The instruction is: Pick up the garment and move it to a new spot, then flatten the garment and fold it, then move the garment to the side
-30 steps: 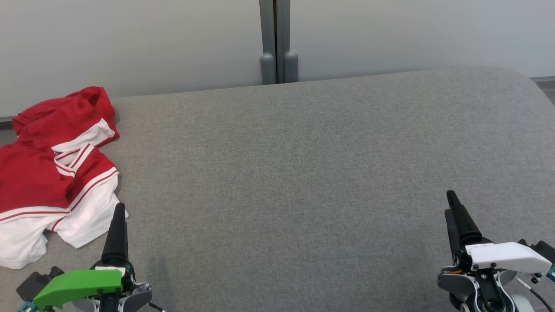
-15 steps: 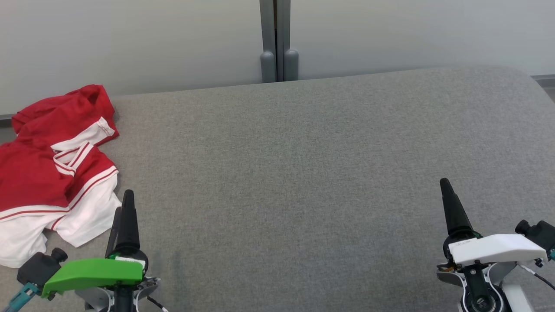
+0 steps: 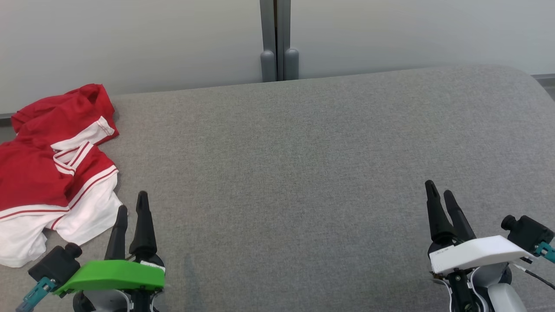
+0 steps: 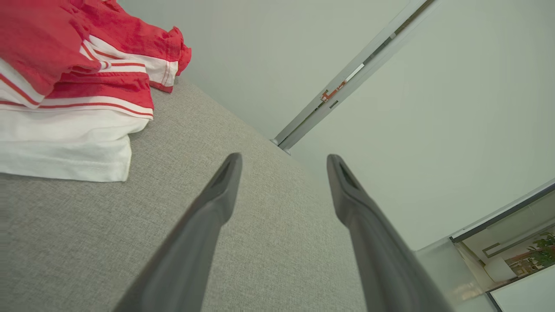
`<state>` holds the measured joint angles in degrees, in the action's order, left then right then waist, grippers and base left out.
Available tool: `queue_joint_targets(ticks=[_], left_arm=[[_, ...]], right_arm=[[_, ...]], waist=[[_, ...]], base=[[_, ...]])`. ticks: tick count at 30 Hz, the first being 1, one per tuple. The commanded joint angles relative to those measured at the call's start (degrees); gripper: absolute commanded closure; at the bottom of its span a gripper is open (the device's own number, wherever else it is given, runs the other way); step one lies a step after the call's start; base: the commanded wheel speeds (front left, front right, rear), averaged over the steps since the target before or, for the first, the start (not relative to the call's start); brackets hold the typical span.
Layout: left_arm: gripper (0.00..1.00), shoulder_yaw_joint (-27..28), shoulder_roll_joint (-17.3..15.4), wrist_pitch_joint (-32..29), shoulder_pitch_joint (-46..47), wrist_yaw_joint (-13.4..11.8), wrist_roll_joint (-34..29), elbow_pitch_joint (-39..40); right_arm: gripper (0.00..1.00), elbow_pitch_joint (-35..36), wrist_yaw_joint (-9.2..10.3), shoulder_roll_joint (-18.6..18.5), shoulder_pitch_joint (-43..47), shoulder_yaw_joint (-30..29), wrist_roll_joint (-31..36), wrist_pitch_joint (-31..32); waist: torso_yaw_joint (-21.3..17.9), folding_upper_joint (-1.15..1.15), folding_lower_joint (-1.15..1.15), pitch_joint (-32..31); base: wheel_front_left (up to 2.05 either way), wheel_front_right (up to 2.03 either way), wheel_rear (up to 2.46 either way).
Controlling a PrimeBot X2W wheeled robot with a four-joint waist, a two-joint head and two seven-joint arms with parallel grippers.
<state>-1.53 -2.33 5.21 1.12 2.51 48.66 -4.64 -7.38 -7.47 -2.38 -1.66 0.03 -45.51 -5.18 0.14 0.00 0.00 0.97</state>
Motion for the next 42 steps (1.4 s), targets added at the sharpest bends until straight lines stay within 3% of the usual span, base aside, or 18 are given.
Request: queue_joint_targets(ticks=[1,17,42], left_arm=[[0.00,-0.13,-0.41,0.69,-0.01,-0.29,-2.79,0.88],[0.00,-1.37,-0.51,3.37,-1.77,-1.39,-16.31,0.26],[0.00,-1.67,-0.65,6.86,-3.23,-2.12,-28.53,-2.99]], right_arm=[[0.00,0.98,-0.02,-0.33,-0.30,0.27,2.28,-0.74],[0.00,1.11,-0.02,-0.41,0.52,1.86,14.86,-3.39],[0.00,-0.55,-0.03,-0.53,1.01,3.46,30.56,-6.93]], waist=[[0.01,0.00,0.00,-0.02],[0.12,0.00,0.00,-0.31],[0.22,0.00,0.00,-0.25]], base=[[0.00,0.00,0.00],[0.00,0.00,0.00],[0.00,0.00,0.00]])
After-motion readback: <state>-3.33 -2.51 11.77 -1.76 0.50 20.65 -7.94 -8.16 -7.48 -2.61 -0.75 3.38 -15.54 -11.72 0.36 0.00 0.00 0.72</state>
